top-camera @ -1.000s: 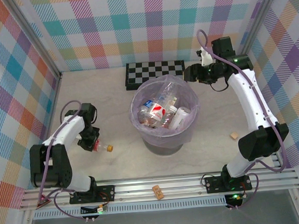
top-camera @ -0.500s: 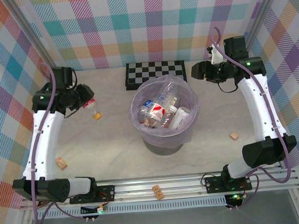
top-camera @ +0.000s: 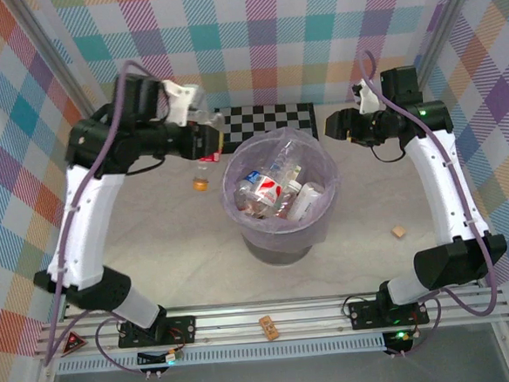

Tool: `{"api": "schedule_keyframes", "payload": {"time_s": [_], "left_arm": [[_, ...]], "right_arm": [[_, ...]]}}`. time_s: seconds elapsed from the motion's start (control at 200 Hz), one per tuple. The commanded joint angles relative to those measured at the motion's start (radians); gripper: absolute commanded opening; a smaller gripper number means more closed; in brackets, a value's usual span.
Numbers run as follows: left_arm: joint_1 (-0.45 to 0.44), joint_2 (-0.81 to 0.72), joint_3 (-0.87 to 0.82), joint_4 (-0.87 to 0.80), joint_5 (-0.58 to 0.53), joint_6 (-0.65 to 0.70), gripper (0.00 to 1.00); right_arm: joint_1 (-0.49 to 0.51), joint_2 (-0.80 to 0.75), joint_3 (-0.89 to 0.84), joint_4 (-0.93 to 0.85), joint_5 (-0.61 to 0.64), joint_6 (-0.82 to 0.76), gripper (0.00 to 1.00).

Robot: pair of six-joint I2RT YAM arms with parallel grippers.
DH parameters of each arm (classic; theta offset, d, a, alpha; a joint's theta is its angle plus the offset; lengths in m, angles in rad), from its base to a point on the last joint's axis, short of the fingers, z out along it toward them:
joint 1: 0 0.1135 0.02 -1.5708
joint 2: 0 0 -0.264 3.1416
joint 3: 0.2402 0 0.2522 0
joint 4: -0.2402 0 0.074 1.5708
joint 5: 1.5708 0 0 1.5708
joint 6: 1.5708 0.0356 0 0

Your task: Put the plastic bottles in the bin

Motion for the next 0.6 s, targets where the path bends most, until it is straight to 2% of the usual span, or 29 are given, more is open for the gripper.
{"api": "schedule_keyframes", "payload": {"time_s": [0.0,0.18,0.4,0.595], "left_arm": [[-0.088,0.111,0.091,-0.123,-0.059,0.102,0.0],[-0.157,0.234,0.202,-0.169,-0.095,0.111,0.0],[-0.203,0.314,0.203,-0.172,-0.138,0.099,0.0],[-0.205,0.357,0.2,-0.17,-0.166,0.08,0.0]], "right_arm": [[-0.005,-0.038,-0.013,-0.018,-0.019,0.002,0.6],[-0.005,-0.053,-0.04,-0.014,-0.021,0.0,0.6],[-0.005,-0.06,-0.054,-0.009,-0.029,0.001,0.6],[-0.005,-0.068,-0.077,0.005,-0.03,0.006,0.6]]}}
